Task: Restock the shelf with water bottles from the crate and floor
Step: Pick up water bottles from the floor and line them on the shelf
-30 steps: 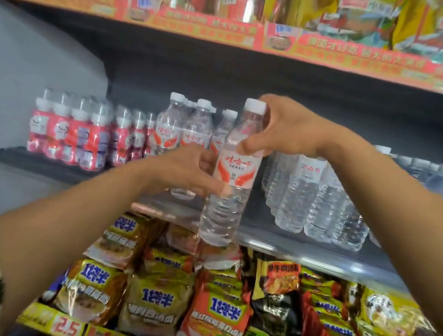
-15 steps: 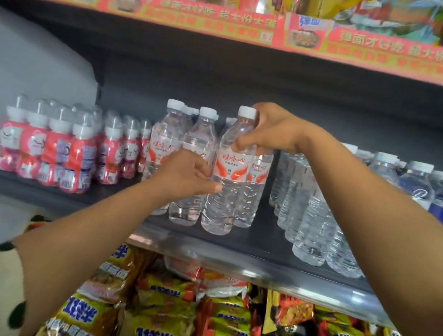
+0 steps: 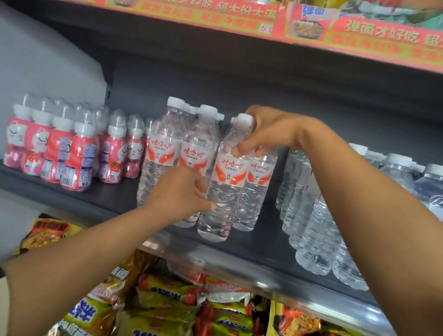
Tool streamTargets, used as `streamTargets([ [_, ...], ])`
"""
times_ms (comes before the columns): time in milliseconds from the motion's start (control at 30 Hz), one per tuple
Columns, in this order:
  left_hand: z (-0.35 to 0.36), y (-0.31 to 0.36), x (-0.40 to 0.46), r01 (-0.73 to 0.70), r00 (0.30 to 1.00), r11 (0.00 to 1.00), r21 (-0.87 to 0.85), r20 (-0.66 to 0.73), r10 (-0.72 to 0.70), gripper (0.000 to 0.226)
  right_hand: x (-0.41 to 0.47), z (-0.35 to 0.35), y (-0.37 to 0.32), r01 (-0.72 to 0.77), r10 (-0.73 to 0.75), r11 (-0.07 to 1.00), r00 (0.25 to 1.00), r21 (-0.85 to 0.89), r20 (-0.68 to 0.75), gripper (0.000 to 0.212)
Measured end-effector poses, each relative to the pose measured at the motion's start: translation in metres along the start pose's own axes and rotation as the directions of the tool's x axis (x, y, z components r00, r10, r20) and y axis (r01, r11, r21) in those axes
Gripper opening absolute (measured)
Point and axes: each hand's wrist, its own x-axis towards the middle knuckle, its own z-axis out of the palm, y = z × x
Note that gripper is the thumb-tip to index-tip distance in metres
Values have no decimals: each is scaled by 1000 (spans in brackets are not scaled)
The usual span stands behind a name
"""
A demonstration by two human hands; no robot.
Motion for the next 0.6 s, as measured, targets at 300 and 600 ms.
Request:
streamTargets([
  [300,7,4,-15,29,998,997,74,-62,-24,33,14,-24,-17,33,-48,985,995,-167,-84,21],
  [600,16,8,-13,73,992,993,98,-108,-62,23,26,-23,-13,1,-15,988,996,-157,-87,24],
])
